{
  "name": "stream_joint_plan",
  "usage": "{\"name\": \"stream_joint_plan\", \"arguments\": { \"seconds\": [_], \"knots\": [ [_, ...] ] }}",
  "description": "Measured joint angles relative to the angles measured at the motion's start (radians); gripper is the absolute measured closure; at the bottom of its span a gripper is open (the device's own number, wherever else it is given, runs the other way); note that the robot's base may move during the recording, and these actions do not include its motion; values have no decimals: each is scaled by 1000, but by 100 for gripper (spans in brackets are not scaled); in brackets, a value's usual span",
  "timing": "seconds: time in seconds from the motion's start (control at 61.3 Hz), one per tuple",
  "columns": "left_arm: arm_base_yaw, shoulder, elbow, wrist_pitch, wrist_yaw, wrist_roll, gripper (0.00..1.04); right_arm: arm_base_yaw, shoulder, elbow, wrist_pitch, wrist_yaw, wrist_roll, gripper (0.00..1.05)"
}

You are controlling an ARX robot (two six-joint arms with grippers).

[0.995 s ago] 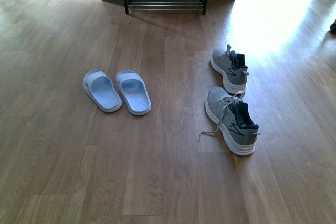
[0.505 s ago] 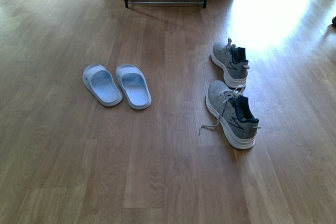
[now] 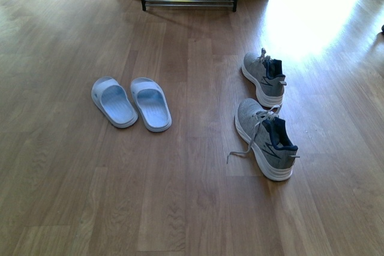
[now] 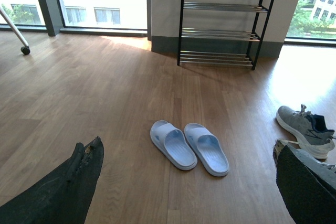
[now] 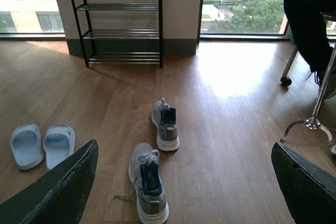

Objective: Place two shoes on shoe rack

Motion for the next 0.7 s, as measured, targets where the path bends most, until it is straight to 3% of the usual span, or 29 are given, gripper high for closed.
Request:
{"name": "stream_joint_plan", "arguments": {
  "seconds": [0.701],
  "knots": [
    [0, 0, 0, 0, 5, 0, 9, 0, 1, 0, 0, 9, 0, 9]
  ]
}}
